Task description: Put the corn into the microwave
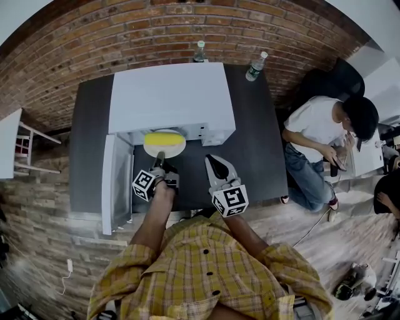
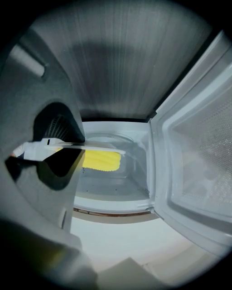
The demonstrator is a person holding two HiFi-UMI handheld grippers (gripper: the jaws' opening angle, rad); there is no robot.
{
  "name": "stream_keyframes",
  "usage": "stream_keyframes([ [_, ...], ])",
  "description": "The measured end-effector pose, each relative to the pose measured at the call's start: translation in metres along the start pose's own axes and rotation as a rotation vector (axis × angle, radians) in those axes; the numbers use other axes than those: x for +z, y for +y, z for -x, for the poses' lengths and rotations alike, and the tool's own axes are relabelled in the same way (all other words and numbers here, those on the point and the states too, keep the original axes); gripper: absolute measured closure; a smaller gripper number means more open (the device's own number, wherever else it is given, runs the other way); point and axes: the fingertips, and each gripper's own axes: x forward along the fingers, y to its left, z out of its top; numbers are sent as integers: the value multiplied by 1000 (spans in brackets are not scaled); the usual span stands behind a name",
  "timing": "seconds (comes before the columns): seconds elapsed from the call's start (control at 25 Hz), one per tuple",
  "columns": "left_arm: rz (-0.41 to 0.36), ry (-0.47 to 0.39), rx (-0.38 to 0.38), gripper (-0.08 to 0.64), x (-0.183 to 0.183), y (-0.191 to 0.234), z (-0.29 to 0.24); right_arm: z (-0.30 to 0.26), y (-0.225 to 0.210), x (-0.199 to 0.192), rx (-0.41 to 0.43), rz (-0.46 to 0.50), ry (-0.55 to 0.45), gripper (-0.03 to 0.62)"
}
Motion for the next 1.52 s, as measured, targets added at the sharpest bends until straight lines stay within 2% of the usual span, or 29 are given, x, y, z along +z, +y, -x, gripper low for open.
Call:
stream_keyframes([
  [0.68,17,-21,40,525,12,16,-36,-9,-4,-3,11,-8,6,588],
  [1.36,24,-31,69,534,18,18,-61,-12,0,-8,59,-24,21,588],
  [1.52,26,-34,75,534,19,18,-65,-13,4,-7,77,-2,18,588],
])
